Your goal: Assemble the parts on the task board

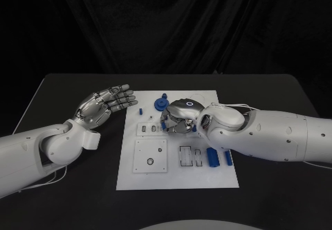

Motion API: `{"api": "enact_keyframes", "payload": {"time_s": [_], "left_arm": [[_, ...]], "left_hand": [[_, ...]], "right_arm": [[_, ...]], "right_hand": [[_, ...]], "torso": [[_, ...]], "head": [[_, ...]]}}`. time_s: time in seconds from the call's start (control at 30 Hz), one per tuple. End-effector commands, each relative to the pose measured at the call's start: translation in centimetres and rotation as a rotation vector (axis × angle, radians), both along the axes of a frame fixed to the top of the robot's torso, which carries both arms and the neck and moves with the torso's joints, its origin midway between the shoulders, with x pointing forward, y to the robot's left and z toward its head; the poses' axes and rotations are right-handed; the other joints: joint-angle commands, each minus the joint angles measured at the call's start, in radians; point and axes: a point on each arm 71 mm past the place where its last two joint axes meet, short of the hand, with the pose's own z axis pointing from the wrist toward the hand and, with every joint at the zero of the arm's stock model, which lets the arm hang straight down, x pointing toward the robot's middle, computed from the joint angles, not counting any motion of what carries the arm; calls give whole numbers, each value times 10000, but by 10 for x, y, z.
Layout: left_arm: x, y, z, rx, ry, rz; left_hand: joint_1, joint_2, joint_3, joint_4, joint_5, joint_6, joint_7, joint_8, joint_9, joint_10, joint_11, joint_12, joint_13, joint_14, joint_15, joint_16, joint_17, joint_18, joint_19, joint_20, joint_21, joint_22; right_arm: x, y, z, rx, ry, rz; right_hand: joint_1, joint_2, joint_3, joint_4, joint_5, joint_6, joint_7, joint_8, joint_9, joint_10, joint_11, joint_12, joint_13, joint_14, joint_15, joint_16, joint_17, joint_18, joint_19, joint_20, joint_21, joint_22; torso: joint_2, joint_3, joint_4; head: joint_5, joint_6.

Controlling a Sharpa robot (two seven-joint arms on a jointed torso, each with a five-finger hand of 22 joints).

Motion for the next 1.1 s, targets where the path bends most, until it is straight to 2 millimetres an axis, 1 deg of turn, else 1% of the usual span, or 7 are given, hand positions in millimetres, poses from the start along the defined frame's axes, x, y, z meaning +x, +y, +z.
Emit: {"api": "enact_keyframes", "payload": {"time_s": [0.03, 0.23, 0.3, 0.37, 0.57, 0.9, 1.1], "left_arm": [[-1, -1, 0, -137, 4, -155], [-1, -2, -1, -147, 30, -200], [-1, -2, -1, -150, 34, -209], [-1, -2, -1, -151, 37, -212], [-1, -2, -2, -146, 56, -209], [-1, -1, -3, -138, 74, -194], [-1, 0, -4, -141, 73, -179]], "left_hand": [[-86, 23, 79, 1, -41, 10, 138, 28, 4, 88, 4, 52, 9, 1, -29, 57, -14, -100, -28, 10, 17, -15], [-93, 26, 85, 6, -43, 0, 143, 25, 2, 91, 9, 50, 10, -3, -28, 59, -16, -100, -32, 10, 14, -16], [-93, 26, 85, 6, -43, 0, 143, 25, 2, 91, 9, 50, 10, -3, -28, 59, -16, -100, -32, 10, 14, -16], [-93, 26, 85, 6, -43, 0, 143, 25, 2, 91, 9, 50, 10, -3, -28, 59, -16, -100, -32, 10, 14, -16], [-93, 26, 85, 6, -43, 0, 143, 25, 2, 91, 9, 50, 10, -3, -28, 59, -16, -100, -32, 10, 14, -16], [-93, 26, 85, 6, -43, 0, 143, 25, 2, 91, 9, 50, 10, -3, -28, 59, -16, -100, -32, 10, 14, -16], [-93, 26, 85, 6, -43, 0, 143, 25, 2, 91, 9, 50, 10, -3, -28, 59, -16, -100, -32, 10, 14, -16]], "right_arm": [[1, 0, -2, -65, -23, -95], [2, 0, -4, -176, 26, -170], [2, 0, -4, -243, 0, -171], [2, 0, -5, -287, -22, -164], [2, 1, -5, -298, -91, -99], [2, 1, -4, -160, -213, 64], [1, 0, -3, 12, -342, 234]], "right_hand": [[-115, 18, -31, -26, -92, -102, 21, -79, -12, 1059, 72, 28, 2634, 1050, 7, 25, 2635, 202, 436, -3, -72, 2129], [-167, -56, -53, -48, -420, -461, 138, -273, -81, 1059, 170, 28, 2634, 1050, 84, 25, 2635, 214, 410, 57, -120, 2108], [-217, -99, -76, -33, -609, -742, 224, -477, -165, 1059, 237, 28, 2634, 1050, 142, 25, 2635, 222, 389, 106, -155, 2093], [-207, -186, -105, -66, -846, -1032, 276, -731, -265, 1059, 237, 28, 2634, 1050, 163, 25, 2635, 242, 352, 147, -215, 2066], [-260, -247, -176, -41, -1104, -1339, 300, -1055, -392, 1059, 199, 28, 2634, 1050, 139, 25, 2635, 256, 325, 142, -267, 2049], [-289, -299, -266, -9, -1382, -1551, 278, -1279, -494, 1059, 159, 28, 2634, 1050, 106, 25, 2635, 267, 304, 115, -313, 2036], [-355, -417, -438, 113, -1914, -1729, 230, -1489, -626, 1059, 111, 28, 2634, 1050, 66, 25, 2635, 270, 294, 77, -346, 2038]], "torso": [[-10, -14, -11], [-5, -19, 6], [-5, -20, 4], [-6, -21, 6], [-6, -25, -5], [-1, -20, 4], [-2, -21, 2]], "head": [[10, -21], [-9, -29], [-9, -33], [-6, -41], [-4, -55], [-20, -61], [-17, -65]]}}
